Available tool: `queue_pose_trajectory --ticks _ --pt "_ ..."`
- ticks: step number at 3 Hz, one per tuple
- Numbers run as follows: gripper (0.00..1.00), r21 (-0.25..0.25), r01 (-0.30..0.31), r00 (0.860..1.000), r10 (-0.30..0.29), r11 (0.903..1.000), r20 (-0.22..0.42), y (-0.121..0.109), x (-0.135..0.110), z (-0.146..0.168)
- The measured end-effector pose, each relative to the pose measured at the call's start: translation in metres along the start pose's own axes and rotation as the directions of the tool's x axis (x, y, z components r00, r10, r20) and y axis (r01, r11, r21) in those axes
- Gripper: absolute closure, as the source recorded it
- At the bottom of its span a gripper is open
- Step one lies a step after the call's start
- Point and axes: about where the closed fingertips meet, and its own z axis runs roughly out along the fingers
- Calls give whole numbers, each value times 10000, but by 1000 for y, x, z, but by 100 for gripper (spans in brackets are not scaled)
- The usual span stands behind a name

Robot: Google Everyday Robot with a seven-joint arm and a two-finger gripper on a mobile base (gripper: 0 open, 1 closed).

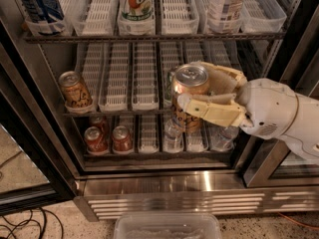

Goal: Pick orange can from middle shelf of fridge

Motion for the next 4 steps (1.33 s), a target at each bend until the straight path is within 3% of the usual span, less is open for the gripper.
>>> queue_pose_trajectory --ticks 1,2,3,4 --pt "100 -2173 -287 9995 247 9757 -207 58 -8 2" --pt "100 -3585 -9 9998 -60 9335 -181 107 -11 14" --pt "100 -4264 672 9972 -742 9020 3 149 -15 30" --pt "100 -4377 1475 9882 -1508 8869 274 179 -23 44"
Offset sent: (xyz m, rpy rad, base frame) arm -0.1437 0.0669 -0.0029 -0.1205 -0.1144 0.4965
